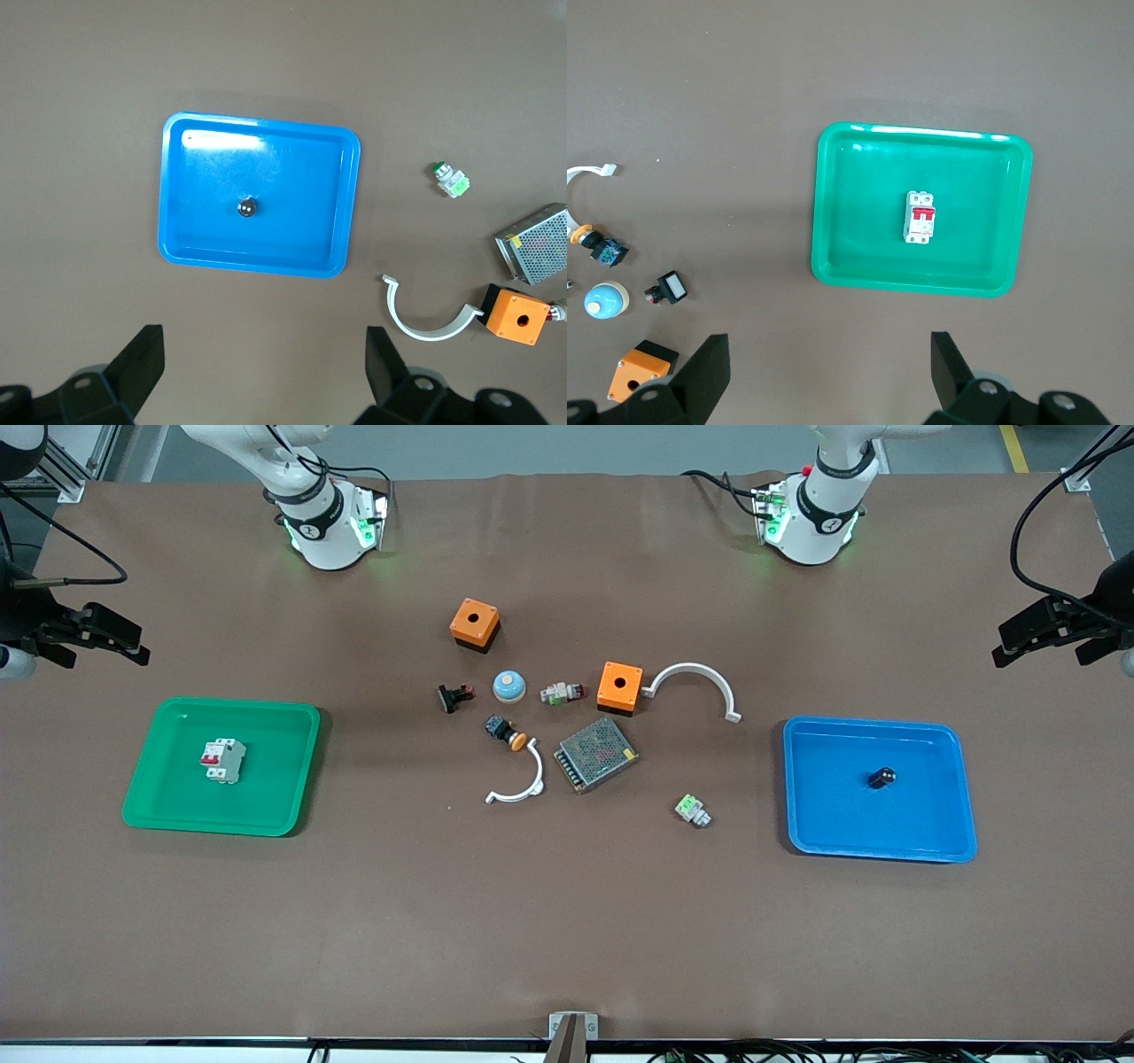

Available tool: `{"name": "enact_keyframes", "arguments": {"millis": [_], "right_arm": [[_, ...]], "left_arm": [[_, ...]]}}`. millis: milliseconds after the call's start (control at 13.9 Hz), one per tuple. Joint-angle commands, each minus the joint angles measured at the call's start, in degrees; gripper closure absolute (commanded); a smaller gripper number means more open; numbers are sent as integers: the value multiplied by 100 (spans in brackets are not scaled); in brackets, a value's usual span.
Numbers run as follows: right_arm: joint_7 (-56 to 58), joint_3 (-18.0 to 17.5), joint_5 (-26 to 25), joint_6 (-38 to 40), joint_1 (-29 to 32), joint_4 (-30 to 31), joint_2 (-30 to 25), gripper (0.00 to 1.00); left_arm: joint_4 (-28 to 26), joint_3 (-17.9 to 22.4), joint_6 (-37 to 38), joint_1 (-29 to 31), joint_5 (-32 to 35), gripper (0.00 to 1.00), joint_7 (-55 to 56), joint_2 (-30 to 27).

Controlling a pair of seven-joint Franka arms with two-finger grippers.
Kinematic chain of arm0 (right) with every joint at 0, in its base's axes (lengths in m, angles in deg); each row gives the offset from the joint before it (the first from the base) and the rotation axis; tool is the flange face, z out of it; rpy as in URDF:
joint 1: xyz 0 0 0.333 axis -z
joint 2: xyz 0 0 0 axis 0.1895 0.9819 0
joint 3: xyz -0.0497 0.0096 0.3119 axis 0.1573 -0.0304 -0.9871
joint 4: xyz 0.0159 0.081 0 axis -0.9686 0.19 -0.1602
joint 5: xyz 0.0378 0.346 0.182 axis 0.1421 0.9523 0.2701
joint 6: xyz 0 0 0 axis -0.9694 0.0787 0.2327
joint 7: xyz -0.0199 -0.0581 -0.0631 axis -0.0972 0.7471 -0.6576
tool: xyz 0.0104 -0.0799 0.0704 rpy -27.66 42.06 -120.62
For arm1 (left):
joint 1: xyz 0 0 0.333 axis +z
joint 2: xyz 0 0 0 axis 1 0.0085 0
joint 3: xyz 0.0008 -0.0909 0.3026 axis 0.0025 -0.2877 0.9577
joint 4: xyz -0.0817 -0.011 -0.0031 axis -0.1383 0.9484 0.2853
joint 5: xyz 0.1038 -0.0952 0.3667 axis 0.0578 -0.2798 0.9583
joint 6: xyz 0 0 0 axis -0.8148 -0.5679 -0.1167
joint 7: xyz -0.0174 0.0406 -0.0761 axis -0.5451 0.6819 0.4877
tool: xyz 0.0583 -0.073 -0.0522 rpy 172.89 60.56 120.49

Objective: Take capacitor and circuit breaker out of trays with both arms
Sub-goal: 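Reach the right gripper to the breaker while the left gripper reaches the capacitor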

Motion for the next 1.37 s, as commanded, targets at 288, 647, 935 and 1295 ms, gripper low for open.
{"name": "enact_keyframes", "arguments": {"millis": [288,647,935,1295], "right_arm": [[-27,-15,-15,54,3,52,-87,0],[34,-6,11,-16,292,-535,1149,0],[105,3,-77,-532,468,-645,2074,0],[105,-6,2,-3140,820,1190,2428,0]], "left_arm": [[96,42,100,-10,-91,0,-33,9],[-26,86,109,226,-91,0,-23,106],[-658,77,-118,499,-21,0,-103,386],[-2423,60,-1952,482,401,0,-103,414]]}}
